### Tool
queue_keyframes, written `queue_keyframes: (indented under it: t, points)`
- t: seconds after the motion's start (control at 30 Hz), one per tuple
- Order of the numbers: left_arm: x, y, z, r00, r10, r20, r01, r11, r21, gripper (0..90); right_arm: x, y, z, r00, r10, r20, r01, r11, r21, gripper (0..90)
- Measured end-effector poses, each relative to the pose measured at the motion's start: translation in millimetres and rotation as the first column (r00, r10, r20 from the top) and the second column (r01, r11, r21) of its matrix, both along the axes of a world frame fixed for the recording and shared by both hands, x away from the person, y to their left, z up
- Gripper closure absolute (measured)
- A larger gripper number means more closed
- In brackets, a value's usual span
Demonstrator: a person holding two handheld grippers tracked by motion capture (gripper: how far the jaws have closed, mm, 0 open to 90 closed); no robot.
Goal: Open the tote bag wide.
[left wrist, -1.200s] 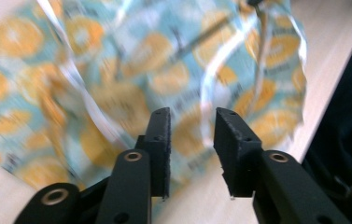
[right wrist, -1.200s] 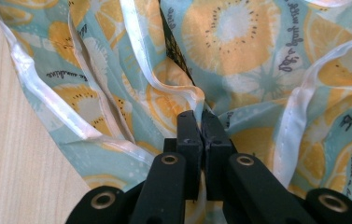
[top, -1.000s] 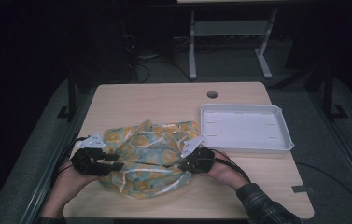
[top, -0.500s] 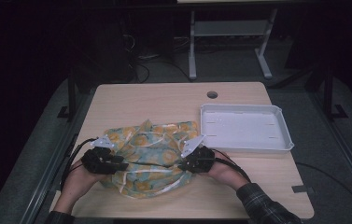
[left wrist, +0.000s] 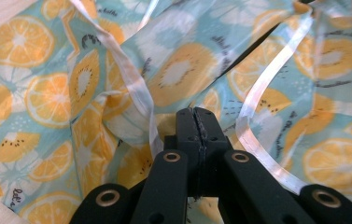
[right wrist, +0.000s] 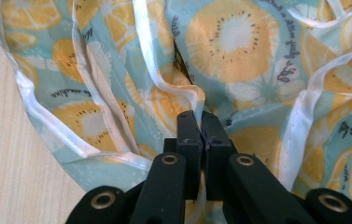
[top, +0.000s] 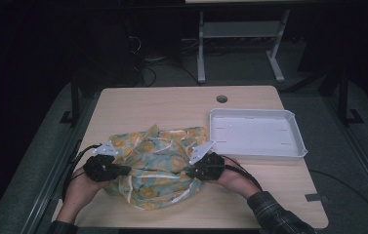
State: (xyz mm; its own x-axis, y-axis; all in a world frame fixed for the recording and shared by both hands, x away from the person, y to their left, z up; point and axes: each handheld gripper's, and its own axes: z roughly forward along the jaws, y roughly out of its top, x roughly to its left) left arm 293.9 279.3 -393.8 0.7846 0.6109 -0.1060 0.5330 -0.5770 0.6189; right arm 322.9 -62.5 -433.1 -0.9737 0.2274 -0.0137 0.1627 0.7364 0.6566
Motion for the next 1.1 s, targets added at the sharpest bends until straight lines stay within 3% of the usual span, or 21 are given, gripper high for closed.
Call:
queue_keyframes:
  t: [0.23, 0.53, 0.7, 0.9, 1.1]
  points:
    - [-24.6, 4.0, 10.8, 0.9995, -0.026, 0.019, 0.027, 0.9974, -0.066, 89.6, -8.2, -6.3, 10.5, 0.9999, 0.003, 0.012, -0.004, 1.000, 0.026, 87.5]
    - [-47.2, 3.2, -4.7, 0.9976, -0.057, -0.038, 0.055, 0.9970, -0.053, 89.5, -26.2, -15.5, 9.6, 0.9997, 0.026, -0.002, -0.026, 1.000, 0.012, 87.4]
    - [-51.3, 2.4, -19.9, 0.9943, -0.060, -0.088, 0.059, 0.9981, -0.017, 89.5, -31.0, -9.7, -1.3, 0.9986, 0.048, -0.021, -0.049, 0.998, -0.039, 87.5]
    - [-46.6, -2.0, -34.2, 0.9902, -0.074, -0.119, 0.080, 0.9955, 0.050, 89.5, -28.0, -3.7, -13.7, 0.9981, 0.053, -0.032, -0.056, 0.994, -0.098, 87.5]
    - [-41.8, -5.1, -45.7, 0.9861, -0.084, -0.143, 0.100, 0.9894, 0.106, 89.4, -24.7, -1.4, -20.8, 0.9975, 0.057, -0.042, -0.061, 0.992, -0.112, 87.4]
